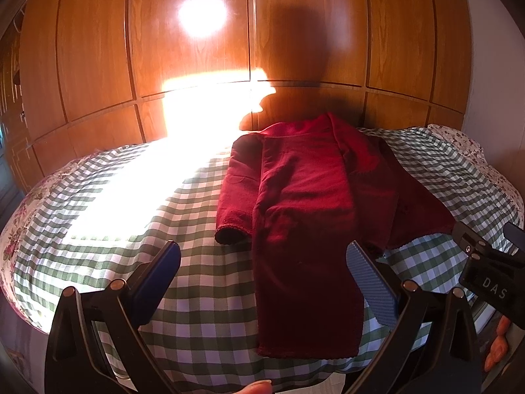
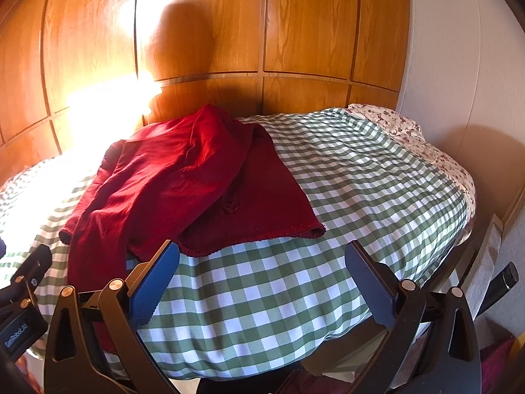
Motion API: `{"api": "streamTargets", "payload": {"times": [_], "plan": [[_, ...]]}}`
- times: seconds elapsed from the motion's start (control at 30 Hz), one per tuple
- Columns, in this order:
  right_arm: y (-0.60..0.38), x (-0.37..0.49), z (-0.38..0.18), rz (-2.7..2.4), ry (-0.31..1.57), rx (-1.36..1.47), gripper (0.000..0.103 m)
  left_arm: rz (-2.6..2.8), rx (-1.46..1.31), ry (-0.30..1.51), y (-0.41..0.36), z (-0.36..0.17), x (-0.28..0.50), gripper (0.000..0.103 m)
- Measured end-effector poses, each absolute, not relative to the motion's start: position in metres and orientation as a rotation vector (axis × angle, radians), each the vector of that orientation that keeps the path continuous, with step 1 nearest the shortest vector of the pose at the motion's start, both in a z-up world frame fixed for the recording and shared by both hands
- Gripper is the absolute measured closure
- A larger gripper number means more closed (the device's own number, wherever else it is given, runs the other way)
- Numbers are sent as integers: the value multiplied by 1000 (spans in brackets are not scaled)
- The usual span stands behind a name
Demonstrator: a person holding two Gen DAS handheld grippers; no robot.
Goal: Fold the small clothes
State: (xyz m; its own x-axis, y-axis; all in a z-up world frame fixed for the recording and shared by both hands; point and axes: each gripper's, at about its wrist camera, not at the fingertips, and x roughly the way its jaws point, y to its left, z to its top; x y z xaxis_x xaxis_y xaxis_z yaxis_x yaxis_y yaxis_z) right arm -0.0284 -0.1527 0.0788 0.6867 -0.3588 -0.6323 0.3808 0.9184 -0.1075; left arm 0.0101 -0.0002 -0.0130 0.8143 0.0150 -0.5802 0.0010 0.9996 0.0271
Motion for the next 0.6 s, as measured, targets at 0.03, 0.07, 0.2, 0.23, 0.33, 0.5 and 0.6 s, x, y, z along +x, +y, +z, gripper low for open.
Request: {"api": "streamTargets", "payload": {"times": [0.03,0.07,0.2,0.23,0.33,0.5,0.6], "plan": [[-153,-28,79,-415,701,34,3,8,26,620,0,-13,11,2],[-153,-28,78,-415,702,33,3,6,26,622,0,-14,11,2],[-155,-27,77,-414,709,36,3,4,35,626,-1,-15,13,2],[-155,-26,77,-415,711,38,3,6,37,626,-1,-15,13,2],[-156,-25,74,-415,718,43,3,6,39,634,-2,-17,15,2],[-160,-20,69,-412,736,51,3,6,51,654,-4,-22,19,2],[-163,-17,64,-407,750,59,3,11,52,668,-5,-25,21,2]]}}
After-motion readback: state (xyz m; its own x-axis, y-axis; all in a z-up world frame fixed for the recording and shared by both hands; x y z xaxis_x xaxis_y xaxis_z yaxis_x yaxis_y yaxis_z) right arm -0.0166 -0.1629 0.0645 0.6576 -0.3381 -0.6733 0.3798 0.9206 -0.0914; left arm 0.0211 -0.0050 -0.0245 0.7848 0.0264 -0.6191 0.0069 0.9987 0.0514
